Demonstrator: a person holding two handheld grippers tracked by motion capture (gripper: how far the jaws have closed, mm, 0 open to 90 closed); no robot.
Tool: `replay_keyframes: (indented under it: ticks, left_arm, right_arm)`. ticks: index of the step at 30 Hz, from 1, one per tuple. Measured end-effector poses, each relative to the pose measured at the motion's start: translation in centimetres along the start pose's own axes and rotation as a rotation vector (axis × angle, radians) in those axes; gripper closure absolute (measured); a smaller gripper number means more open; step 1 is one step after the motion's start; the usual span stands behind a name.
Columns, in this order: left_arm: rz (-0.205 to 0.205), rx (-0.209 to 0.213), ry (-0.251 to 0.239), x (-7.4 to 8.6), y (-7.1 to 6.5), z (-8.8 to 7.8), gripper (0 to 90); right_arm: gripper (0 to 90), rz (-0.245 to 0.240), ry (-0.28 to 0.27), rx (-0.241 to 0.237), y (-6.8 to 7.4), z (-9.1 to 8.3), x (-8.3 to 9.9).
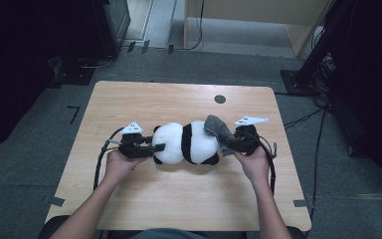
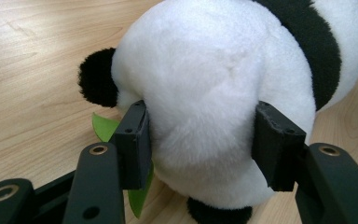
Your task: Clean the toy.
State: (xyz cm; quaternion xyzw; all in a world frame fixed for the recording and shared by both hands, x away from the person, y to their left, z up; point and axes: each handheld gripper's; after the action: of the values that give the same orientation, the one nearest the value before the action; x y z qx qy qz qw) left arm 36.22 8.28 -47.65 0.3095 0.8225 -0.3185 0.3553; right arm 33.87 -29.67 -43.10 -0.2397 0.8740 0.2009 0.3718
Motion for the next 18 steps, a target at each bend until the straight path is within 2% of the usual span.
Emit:
replay_keyframes:
  ticks: [5,9,12,18]
  left_arm:
    - [-0.003,0.002,-0.003,0.0,0.0,0.0,44.7]
    - [-0.003,0.001,-0.002,0.0,0.0,0.0,44.5]
    - [-0.003,0.002,-0.002,-0.1,0.1,0.0,44.5]
    - [-0.003,0.004,0.0,-0.1,0.1,0.0,44.3]
  right_arm:
    - [76.0,0.006,-0.003,-0.012,-0.6,0.3,0.5]
    - [76.0,0.023,0.021,-0.016,-1.2,0.7,1.0]
    - [76.0,0.027,0.053,-0.016,-1.6,1.2,1.4]
    - [75.9,0.056,0.159,-0.028,-2.2,2.8,2.4]
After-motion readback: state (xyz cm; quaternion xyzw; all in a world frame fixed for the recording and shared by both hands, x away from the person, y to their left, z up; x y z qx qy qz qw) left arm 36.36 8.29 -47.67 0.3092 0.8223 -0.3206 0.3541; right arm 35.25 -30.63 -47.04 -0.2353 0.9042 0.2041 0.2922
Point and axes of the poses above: each handheld gripper's, and its own axes: z roughly forward along the jaws, x roughly out of its underside, y roughly to its left, and after that the axes turned 1 degree about -z, right-handed
